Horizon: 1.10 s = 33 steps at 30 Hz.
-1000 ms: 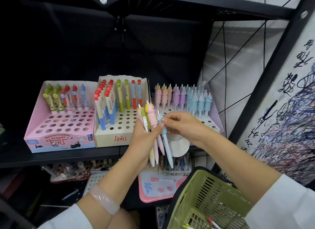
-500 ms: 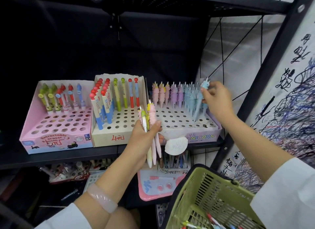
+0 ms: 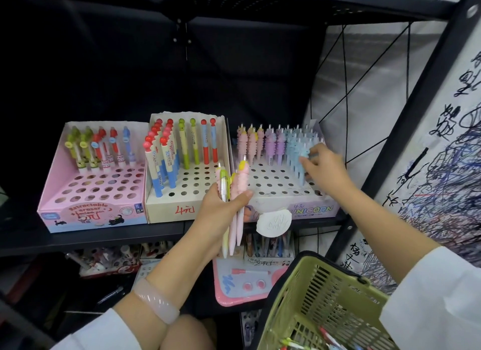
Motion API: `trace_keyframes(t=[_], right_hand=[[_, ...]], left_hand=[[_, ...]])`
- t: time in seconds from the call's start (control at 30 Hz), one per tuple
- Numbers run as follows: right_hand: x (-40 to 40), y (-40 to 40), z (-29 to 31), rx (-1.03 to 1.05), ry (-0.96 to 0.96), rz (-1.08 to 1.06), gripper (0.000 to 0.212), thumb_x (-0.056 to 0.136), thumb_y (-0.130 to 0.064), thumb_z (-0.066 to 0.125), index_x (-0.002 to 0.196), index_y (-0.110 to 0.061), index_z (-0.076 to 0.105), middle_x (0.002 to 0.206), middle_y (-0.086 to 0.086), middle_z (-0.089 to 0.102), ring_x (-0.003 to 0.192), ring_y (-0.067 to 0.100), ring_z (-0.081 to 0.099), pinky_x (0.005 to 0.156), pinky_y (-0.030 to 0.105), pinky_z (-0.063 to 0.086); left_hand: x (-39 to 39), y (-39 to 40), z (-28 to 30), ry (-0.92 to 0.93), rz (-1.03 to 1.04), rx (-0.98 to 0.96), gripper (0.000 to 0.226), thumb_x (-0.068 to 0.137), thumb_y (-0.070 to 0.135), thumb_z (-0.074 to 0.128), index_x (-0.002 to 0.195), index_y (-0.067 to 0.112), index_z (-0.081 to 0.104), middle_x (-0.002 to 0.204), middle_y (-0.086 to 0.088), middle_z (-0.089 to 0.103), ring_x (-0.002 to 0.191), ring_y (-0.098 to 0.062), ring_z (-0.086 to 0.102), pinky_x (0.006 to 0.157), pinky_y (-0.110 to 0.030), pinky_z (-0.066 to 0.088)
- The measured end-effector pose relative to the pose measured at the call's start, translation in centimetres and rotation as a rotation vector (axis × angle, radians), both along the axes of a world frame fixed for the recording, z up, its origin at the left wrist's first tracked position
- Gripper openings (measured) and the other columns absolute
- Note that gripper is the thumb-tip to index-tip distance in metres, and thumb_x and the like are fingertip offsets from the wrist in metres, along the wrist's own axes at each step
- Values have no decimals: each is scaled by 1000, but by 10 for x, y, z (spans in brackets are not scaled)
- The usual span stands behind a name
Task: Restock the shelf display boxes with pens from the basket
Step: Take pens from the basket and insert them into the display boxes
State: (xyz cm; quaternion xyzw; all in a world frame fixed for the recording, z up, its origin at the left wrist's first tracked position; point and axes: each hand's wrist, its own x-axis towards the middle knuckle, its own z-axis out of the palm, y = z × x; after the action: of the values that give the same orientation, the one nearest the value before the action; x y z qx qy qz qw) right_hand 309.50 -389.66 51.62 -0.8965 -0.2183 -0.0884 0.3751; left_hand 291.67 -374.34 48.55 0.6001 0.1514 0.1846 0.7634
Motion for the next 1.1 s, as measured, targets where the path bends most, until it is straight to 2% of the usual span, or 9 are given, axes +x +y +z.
trace_keyframes(t=[0.1,0.2,0.27,0.4,0.5,0.63,0.73,0.87,1.1], right_hand=[[-6,1,6,-62,-107,-86,34,90,-26,60,115,-5,51,103,11,66,88,25,63,71,26,43],[-27,14,15,-22,-278,-110,30,88,-24,62,113,-10,54,104,4,61,91,19,58,71,23,37],[-46,30,20,49,-194,51,22,89,-26,60,107,-13,59,95,-3,59,82,8,55,67,16,38],[-87,56,17,158,250,438,8,92,-31,55,95,-26,60,88,-10,62,78,-2,57,59,7,45],[-93,67,14,224,332,457,16,90,-28,59,99,-16,63,86,-2,64,73,5,60,62,14,51],[-76,75,32,443,327,366,13,95,-20,51,85,-20,59,68,-7,66,57,2,63,56,15,52],[-45,73,49,591,161,159,13,95,-21,51,93,-9,56,74,5,67,54,11,64,55,21,55],[-6,71,50,308,-219,-52,24,93,-26,56,103,-5,55,75,3,61,62,13,54,55,15,38],[13,89,31,103,-312,4,26,93,-24,56,105,-2,50,78,7,59,70,21,53,63,29,39]], left_hand=[[-1,1,1,-8,29,-18,22,81,14,70,99,13,57,67,-4,66,52,-9,63,50,-20,51],[-1,1,1,-16,34,-26,21,81,14,70,98,14,57,63,0,68,52,-10,64,49,-19,50],[-2,1,2,-26,26,-40,23,82,13,69,101,13,56,63,2,69,54,-10,65,50,-20,51],[-4,-2,3,-55,21,-35,20,83,11,68,100,15,58,74,-1,70,59,-9,67,51,-19,52],[-6,3,2,-66,36,-48,17,86,15,64,102,14,58,72,-1,69,58,-9,66,51,-18,51],[-8,15,4,-72,38,-119,14,92,22,56,101,12,56,65,-3,64,54,-12,64,52,-22,53],[-10,23,4,-87,50,-125,11,94,21,53,99,11,54,60,0,64,46,-11,56,46,-22,49],[-12,32,1,-99,69,-77,11,94,27,50,99,18,53,69,1,67,42,-11,51,42,-23,45],[-10,42,-6,-95,93,-99,15,93,28,53,102,15,53,71,-2,67,41,-10,47,41,-22,41]])
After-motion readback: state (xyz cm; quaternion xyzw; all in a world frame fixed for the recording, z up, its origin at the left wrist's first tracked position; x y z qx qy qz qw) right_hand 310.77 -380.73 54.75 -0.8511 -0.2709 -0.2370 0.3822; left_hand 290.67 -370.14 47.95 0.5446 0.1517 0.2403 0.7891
